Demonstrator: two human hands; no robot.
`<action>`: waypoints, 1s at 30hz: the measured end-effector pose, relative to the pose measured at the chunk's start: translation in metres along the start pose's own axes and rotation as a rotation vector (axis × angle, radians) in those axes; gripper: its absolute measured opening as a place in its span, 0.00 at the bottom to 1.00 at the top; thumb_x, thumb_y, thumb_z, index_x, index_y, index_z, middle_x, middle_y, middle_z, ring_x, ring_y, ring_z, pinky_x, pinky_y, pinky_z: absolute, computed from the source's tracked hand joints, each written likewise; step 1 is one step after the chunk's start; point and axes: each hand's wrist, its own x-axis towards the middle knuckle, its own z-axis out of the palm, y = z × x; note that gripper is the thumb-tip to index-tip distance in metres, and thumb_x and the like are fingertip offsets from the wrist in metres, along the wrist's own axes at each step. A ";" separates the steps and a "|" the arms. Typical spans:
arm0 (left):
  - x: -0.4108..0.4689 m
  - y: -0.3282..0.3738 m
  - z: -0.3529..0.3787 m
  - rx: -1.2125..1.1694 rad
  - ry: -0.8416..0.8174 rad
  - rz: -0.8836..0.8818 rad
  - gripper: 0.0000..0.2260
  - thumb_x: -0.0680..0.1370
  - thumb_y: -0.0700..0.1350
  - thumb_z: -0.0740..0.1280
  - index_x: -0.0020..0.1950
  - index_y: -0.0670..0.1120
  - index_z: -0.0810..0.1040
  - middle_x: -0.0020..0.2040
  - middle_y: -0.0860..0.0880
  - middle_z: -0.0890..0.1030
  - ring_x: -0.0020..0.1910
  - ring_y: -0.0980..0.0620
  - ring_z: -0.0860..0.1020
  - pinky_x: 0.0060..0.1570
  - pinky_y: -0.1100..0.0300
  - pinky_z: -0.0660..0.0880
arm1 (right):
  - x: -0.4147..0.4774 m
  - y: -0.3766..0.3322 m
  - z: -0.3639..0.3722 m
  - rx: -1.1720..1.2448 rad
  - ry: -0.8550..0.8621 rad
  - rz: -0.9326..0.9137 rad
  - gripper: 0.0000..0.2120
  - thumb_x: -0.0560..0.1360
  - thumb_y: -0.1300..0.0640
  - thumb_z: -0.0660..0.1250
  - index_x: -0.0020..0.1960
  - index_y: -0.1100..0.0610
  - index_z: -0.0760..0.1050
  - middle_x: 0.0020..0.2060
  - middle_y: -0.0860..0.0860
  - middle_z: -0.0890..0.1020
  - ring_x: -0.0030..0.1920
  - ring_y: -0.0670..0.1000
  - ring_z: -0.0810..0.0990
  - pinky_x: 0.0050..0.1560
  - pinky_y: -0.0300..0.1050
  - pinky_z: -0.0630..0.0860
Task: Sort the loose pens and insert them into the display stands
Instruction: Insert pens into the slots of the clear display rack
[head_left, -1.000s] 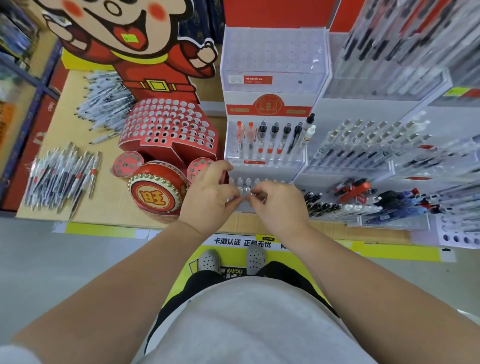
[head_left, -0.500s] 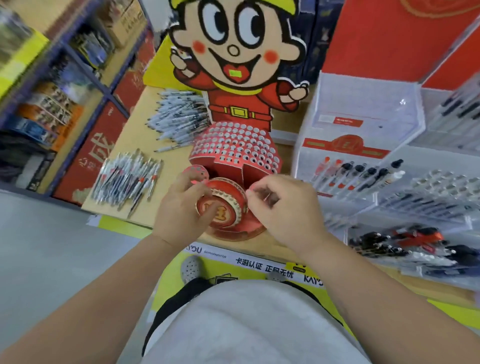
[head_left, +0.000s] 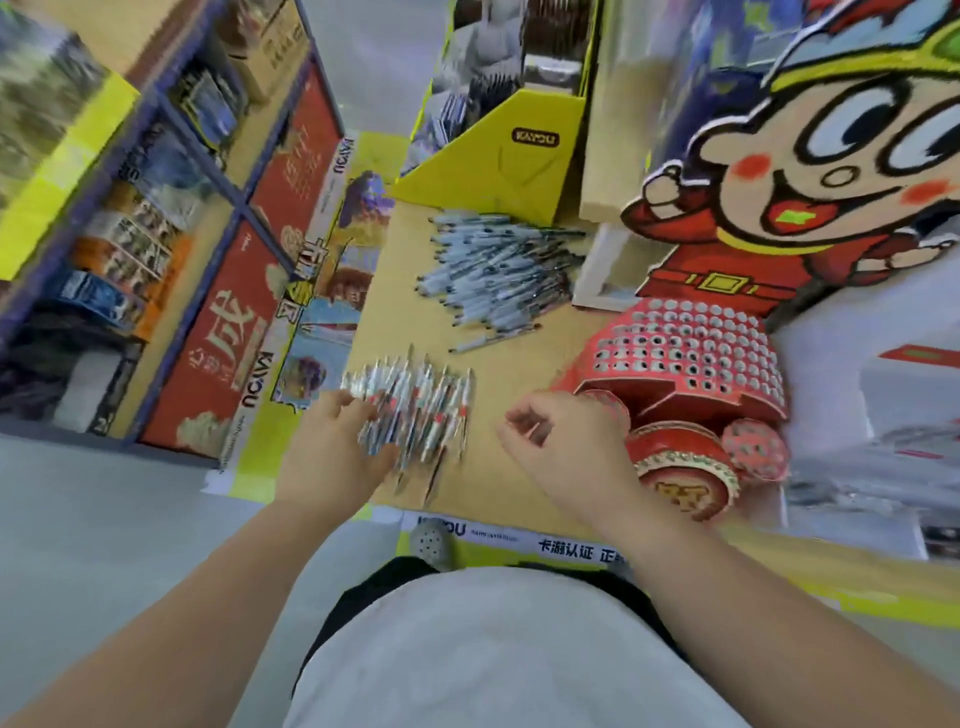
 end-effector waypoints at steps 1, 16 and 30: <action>0.005 -0.012 -0.002 -0.014 -0.020 -0.018 0.21 0.76 0.51 0.74 0.65 0.44 0.78 0.64 0.44 0.74 0.61 0.42 0.75 0.52 0.50 0.76 | 0.005 -0.005 0.010 0.016 -0.011 0.062 0.05 0.74 0.50 0.74 0.45 0.51 0.82 0.38 0.42 0.81 0.38 0.41 0.78 0.39 0.35 0.73; 0.073 -0.075 0.030 -0.363 -0.297 -0.347 0.22 0.74 0.62 0.71 0.53 0.44 0.77 0.42 0.43 0.80 0.36 0.46 0.79 0.32 0.56 0.72 | 0.043 0.009 0.113 -0.038 -0.199 0.658 0.39 0.75 0.34 0.66 0.77 0.56 0.63 0.69 0.53 0.71 0.62 0.52 0.75 0.60 0.46 0.72; 0.091 -0.052 0.041 -0.340 -0.300 -0.294 0.29 0.72 0.59 0.76 0.64 0.41 0.73 0.48 0.48 0.77 0.42 0.49 0.76 0.39 0.57 0.69 | 0.076 -0.004 0.149 -0.138 -0.043 0.695 0.48 0.64 0.32 0.76 0.74 0.55 0.63 0.69 0.52 0.69 0.65 0.54 0.75 0.56 0.49 0.76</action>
